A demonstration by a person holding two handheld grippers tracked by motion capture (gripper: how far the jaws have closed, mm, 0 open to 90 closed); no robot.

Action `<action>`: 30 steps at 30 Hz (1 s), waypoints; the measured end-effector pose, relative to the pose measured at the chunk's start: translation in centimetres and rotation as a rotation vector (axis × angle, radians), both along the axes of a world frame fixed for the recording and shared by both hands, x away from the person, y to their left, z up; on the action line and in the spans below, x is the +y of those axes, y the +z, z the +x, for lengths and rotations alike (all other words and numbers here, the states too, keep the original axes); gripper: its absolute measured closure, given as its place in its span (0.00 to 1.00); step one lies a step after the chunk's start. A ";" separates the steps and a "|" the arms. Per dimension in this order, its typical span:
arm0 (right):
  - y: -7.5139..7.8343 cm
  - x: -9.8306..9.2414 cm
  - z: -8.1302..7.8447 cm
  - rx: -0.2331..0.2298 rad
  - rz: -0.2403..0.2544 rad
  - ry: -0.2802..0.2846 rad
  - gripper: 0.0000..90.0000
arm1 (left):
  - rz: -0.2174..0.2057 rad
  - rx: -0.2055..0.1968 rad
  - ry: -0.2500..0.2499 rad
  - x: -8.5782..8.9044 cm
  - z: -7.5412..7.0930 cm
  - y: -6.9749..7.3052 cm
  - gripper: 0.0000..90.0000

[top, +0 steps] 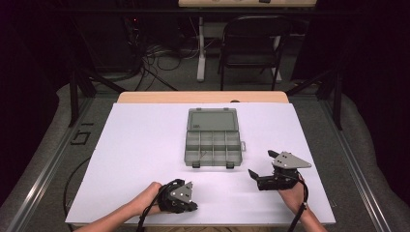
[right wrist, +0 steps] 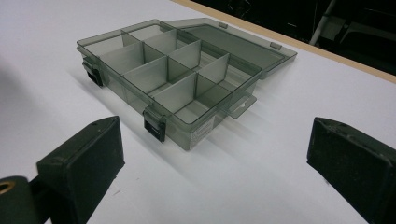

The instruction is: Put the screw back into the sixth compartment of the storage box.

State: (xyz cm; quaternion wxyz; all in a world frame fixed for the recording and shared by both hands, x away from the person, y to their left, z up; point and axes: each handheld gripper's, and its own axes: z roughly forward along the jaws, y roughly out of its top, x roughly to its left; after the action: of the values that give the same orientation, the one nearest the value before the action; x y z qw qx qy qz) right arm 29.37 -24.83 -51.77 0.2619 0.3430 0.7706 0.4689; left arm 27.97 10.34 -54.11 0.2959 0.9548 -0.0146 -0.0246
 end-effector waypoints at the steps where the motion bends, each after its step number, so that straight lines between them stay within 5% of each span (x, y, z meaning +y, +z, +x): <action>1: 0.0 0.0 0.0 0.000 0.000 0.000 0.03 | 0.000 -0.005 0.003 0.0 0.0 0.1 0.97; 30: 0.0 0.0 0.0 0.003 -0.001 -0.005 0.03 | -0.053 -0.098 0.084 -0.6 3.5 4.4 0.98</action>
State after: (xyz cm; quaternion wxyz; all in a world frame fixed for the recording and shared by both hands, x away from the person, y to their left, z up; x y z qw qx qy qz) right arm 29.38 -24.84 -51.78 0.2621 0.3453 0.7704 0.4675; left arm 31.51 9.79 -49.75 0.3207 0.9465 0.0104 0.0351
